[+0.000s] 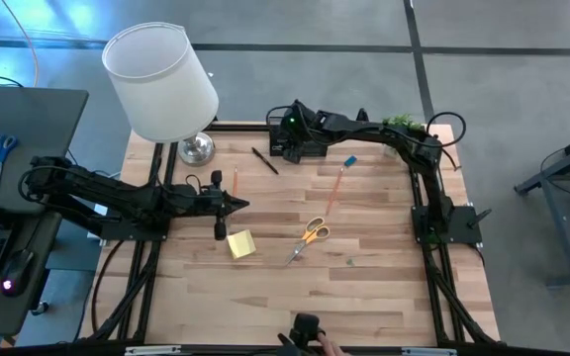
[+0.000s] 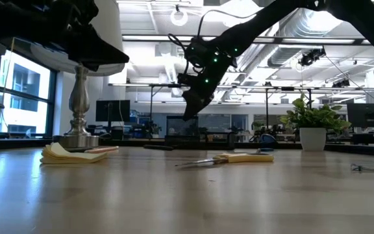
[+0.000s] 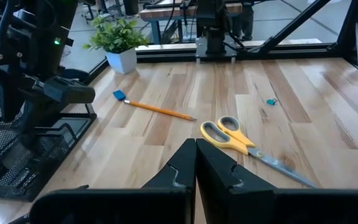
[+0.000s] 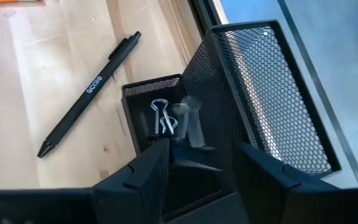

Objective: Pick and place office supplies into organizer
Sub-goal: Put the bottom pen into the desk organizer

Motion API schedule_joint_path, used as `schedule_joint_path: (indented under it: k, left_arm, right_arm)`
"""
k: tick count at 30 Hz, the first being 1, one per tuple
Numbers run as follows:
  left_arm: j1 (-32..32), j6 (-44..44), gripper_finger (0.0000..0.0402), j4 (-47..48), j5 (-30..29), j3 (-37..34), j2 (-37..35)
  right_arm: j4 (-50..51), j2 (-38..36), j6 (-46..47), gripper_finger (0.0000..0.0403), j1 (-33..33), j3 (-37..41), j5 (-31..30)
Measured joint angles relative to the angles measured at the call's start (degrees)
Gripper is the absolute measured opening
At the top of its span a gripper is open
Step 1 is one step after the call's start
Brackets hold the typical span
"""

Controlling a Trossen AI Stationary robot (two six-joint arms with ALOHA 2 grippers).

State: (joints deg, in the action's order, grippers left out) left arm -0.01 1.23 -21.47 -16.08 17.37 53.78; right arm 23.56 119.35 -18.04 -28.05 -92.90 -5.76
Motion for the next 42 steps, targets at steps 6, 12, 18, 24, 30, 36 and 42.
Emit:
schedule_joint_path:
  k: [6,12,18,24,30,36,42]
  left_arm:
    - [0.0,0.0,0.0001,0.21,-0.02,0.0,0.0]
    - [0.0,-0.35,0.0001,2.11,-0.82,0.0,0.0]
    - [0.01,-6.13,0.0001,7.21,-11.55,0.0,0.0]
    - [0.02,-9.23,0.0001,9.09,-11.66,0.0,0.0]
    - [0.0,-6.36,0.0001,6.32,-8.96,0.02,0.0]
    - [0.0,-6.01,0.0001,5.03,-8.63,0.02,0.0]
    - [0.02,-11.13,0.0021,11.24,-15.1,0.97,0.0]
  right_arm:
    - [0.2,0.0,0.0,0.0169,0.0,0.0,0.09]
    - [0.95,0.0,1.51,0.0169,0.04,0.0,5.46]
    - [1.04,0.0,1.53,0.017,0.83,0.0,13.29]
    - [2.2,0.0,1.53,0.017,2.96,0.0,13.55]
    - [2.31,0.0,1.25,0.017,5.01,0.0,13.57]
    - [0.49,0.0,1.99,0.017,6.12,0.02,13.6]
    - [2.17,0.0,5.67,0.017,7.05,0.02,12.45]
